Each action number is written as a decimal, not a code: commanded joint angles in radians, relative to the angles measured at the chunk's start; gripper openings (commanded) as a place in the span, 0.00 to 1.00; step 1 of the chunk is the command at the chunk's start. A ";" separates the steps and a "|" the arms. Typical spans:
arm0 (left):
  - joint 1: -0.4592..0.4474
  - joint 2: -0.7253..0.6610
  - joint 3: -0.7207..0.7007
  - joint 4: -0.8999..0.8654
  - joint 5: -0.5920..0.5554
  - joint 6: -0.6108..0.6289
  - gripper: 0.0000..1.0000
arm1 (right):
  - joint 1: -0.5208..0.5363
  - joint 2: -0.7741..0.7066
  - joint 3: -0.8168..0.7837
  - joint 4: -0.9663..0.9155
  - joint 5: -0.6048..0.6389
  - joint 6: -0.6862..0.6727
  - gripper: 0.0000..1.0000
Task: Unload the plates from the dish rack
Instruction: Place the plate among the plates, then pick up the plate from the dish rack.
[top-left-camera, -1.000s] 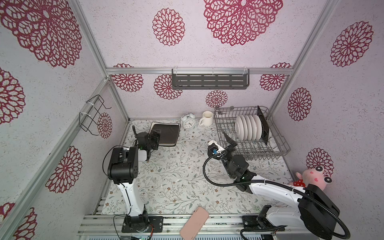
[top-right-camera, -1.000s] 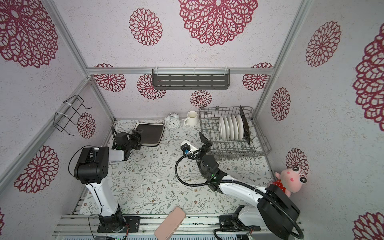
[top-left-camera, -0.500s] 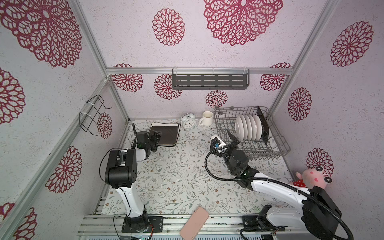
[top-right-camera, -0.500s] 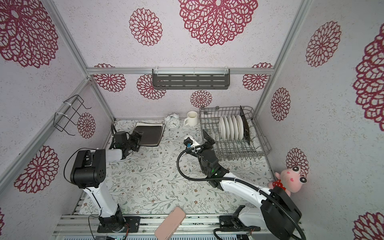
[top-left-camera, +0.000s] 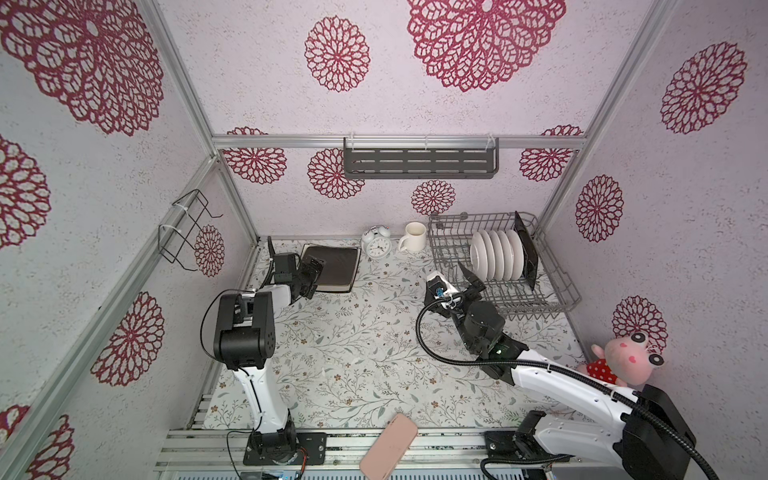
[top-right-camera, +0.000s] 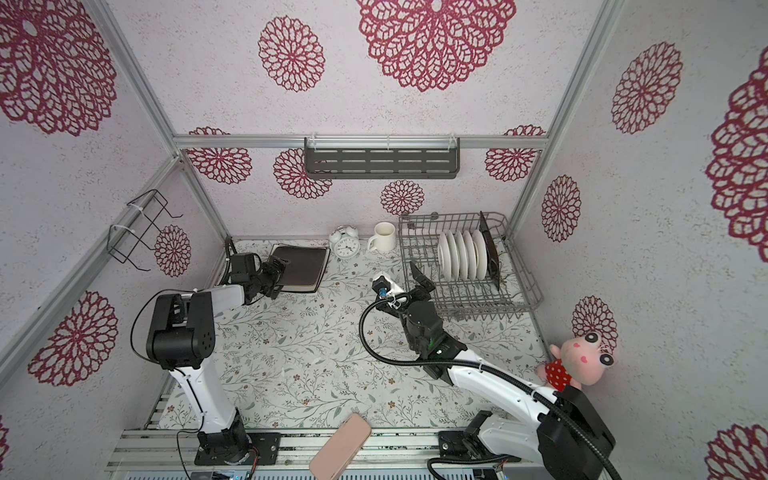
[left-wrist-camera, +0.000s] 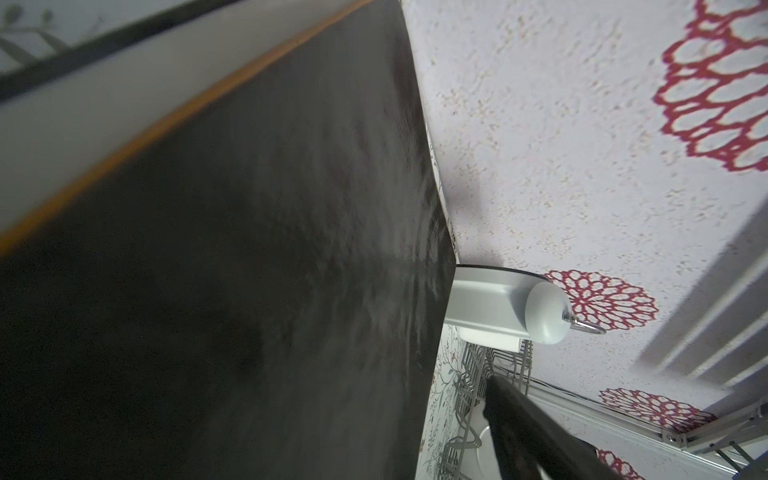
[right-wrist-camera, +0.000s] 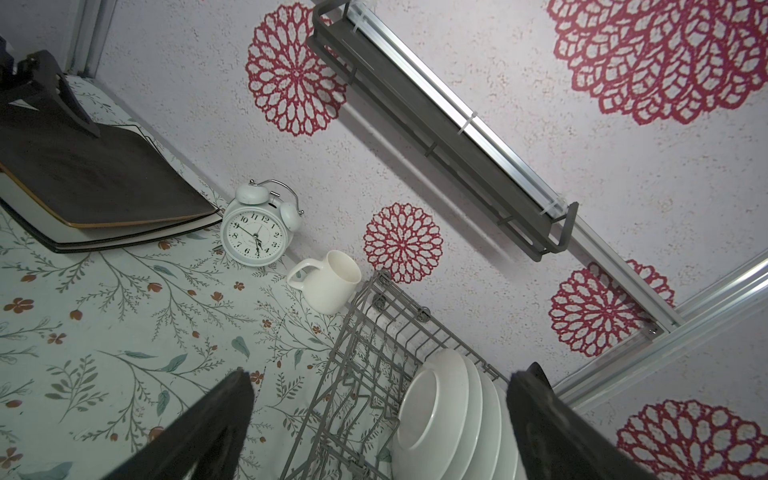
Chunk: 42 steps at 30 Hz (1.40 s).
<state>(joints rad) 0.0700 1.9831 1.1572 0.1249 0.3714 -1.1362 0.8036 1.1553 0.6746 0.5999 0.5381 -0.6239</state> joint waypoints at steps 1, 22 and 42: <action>-0.006 0.051 -0.033 -0.247 -0.006 0.025 0.97 | -0.005 -0.008 0.005 0.026 -0.001 0.021 0.99; -0.004 -0.109 -0.002 -0.409 -0.051 0.061 0.97 | -0.006 0.012 0.000 0.027 0.003 0.015 0.99; 0.002 -0.748 0.203 -0.488 -0.355 0.622 0.97 | -0.340 -0.001 0.580 -0.806 -0.389 0.644 0.97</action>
<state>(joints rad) 0.0639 1.2881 1.3972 -0.4271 0.0071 -0.6682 0.4702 1.1458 1.2182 -0.0387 0.2527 -0.1051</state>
